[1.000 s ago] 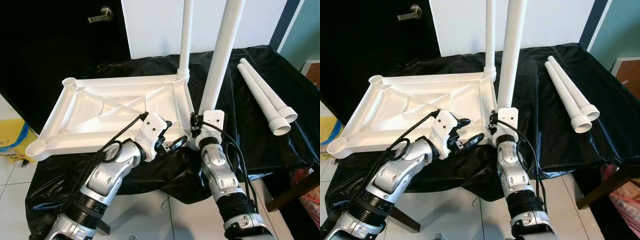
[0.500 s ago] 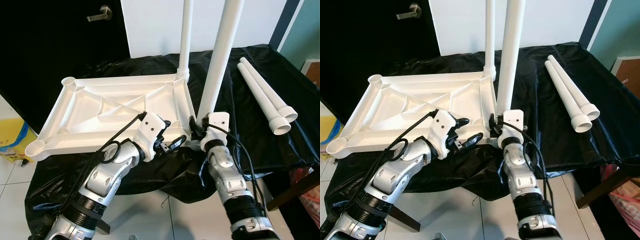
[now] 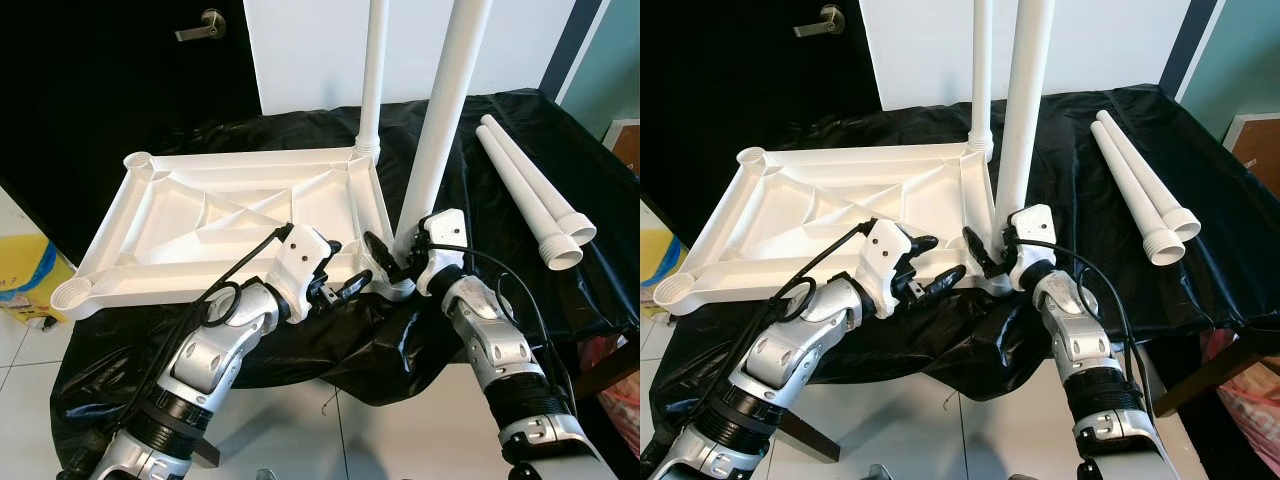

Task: Building children table

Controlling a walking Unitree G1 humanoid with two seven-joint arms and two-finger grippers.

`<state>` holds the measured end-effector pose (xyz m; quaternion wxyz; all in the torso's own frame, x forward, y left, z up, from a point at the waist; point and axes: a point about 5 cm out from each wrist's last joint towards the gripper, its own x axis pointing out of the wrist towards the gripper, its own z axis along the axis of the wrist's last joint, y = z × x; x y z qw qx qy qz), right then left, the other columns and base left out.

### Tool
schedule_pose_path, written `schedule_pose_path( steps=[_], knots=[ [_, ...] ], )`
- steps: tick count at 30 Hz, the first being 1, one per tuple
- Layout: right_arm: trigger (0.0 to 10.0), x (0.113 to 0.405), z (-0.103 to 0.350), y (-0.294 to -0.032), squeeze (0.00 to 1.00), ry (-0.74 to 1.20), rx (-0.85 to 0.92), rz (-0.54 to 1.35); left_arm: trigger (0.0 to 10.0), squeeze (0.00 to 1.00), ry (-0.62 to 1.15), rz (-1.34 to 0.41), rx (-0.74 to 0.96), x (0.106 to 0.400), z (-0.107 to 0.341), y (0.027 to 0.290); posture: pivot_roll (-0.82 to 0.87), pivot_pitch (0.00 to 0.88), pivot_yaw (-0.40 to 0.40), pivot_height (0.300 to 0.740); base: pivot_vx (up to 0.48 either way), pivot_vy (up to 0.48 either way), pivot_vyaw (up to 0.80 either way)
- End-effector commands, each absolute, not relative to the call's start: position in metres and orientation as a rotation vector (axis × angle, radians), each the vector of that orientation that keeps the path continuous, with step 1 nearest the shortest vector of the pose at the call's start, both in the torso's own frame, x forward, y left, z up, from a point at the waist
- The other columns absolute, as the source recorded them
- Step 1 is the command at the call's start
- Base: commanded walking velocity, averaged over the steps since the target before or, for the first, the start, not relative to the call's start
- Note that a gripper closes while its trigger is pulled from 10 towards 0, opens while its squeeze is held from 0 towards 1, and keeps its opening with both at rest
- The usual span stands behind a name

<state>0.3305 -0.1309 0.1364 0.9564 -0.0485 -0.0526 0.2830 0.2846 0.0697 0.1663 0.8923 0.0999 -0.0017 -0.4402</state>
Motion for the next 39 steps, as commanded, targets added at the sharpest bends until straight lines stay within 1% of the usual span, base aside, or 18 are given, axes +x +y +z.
schedule_pose_path(
  steps=[1, 2, 6, 7, 8, 9, 12, 15, 21, 22, 25, 26, 31, 36, 38, 39],
  knots=[
    [10.0, 0.332, 0.137, -0.128, 0.0, -0.106, -0.106, 0.614, 10.0, 0.0, 0.0, -0.98, 0.213, 0.281, 0.165, 0.069, -0.08, 0.0, 0.014, 0.74, 0.0, 0.0, 0.0],
    [10.0, 0.334, 0.136, -0.128, 0.0, -0.095, -0.138, 0.659, 10.0, 0.0, 0.0, -0.984, 0.214, 0.28, 0.165, 0.068, -0.07, 0.0, 0.019, 0.74, 0.0, 0.0, 0.0],
    [10.0, 0.338, 0.132, -0.129, 0.0, -0.055, -0.175, 0.709, 10.0, 0.0, 0.001, -0.987, 0.218, 0.281, 0.166, 0.069, -0.06, 0.0, 0.021, 0.74, 0.0, 0.0, 0.0],
    [9.2, 0.339, 0.129, -0.13, 0.0, -0.038, -0.196, 0.725, 10.0, 0.0, 0.001, -0.985, 0.221, 0.28, 0.167, 0.071, -0.06, 0.0, 0.022, 0.74, 0.0, 0.0, 0.0],
    [7.1, 0.34, 0.126, -0.13, 0.0, -0.02, -0.203, 0.733, 10.0, 0.0, 0.001, -0.984, 0.222, 0.28, 0.167, 0.072, -0.06, 0.0, 0.022, 0.74, 0.0, 0.0, 0.0],
    [0.0, 0.34, 0.121, -0.132, 0.0, -0.004, -0.241, 0.73, 10.0, 0.0, 0.002, -0.983, 0.223, 0.28, 0.167, 0.072, -0.06, 0.0, 0.025, 0.74, 0.0, 0.0, 0.0],
    [0.0, 0.339, 0.118, -0.134, 0.0, 0.005, -0.269, 0.727, 10.0, 0.0, 0.003, -0.982, 0.224, 0.279, 0.167, 0.073, -0.06, 0.0, 0.025, 0.74, 0.0, 0.0, 0.0],
    [0.0, 0.338, 0.11, -0.139, 0.0, 0.047, -0.243, 0.71, 10.0, 0.0, 0.007, -0.98, 0.225, 0.278, 0.166, 0.073, -0.06, 0.0, 0.028, 0.74, 0.0, 0.0, 0.0],
    [0.0, 0.337, 0.107, -0.141, 0.0, 0.05, -0.233, 0.707, 10.0, 0.0, 0.009, -0.981, 0.223, 0.278, 0.166, 0.073, -0.07, 0.0, 0.03, 0.74, 0.0, 0.0, 0.0],
    [10.0, 0.337, 0.107, -0.142, 0.0, 0.048, -0.216, 0.697, 10.0, 0.0, 0.009, -0.983, 0.223, 0.278, 0.166, 0.073, -0.07, 0.0, 0.033, 0.74, 0.0, 0.0, 0.0],
    [10.0, 0.338, 0.107, -0.142, 0.0, 0.045, -0.199, 0.686, 10.0, 0.0, 0.008, -0.986, 0.224, 0.279, 0.167, 0.072, -0.07, 0.0, 0.037, 0.74, 0.0, 0.0, 0.0],
    [10.0, 0.338, 0.107, -0.144, 0.0, 0.032, -0.156, 0.655, 10.0, 0.0, 0.005, -0.992, 0.227, 0.279, 0.168, 0.072, -0.08, 0.0, 0.045, 0.74, 0.0, 0.0, 0.0],
    [10.0, 0.337, 0.107, -0.143, 0.0, 0.015, -0.13, 0.628, 10.0, 0.0, 0.003, -0.996, 0.23, 0.28, 0.169, 0.071, -0.08, 0.0, 0.047, 0.74, 0.0, 0.0, 0.0],
    [10.0, 0.331, 0.104, -0.139, 0.0, -0.012, -0.103, 0.518, 10.0, 0.0, 0.003, -1.01, 0.234, 0.28, 0.169, 0.069, -0.09, 0.0, 0.056, 0.74, 0.0, 0.0, 0.0],
    [10.0, 0.331, 0.104, -0.139, 0.0, -0.012, -0.103, 0.518, 10.0, 0.0, 0.003, -1.01, 0.234, 0.28, 0.169, 0.069, -0.09, 0.0, 0.056, 0.74, 0.0, 0.0, 0.0],
    [10.0, 0.329, 0.103, -0.136, 0.0, -0.024, -0.086, 0.488, 10.0, 0.0, 0.001, -1.014, 0.236, 0.28, 0.169, 0.069, -0.09, 0.0, 0.057, 0.74, 0.0, 0.0, 0.0]
  ],
)
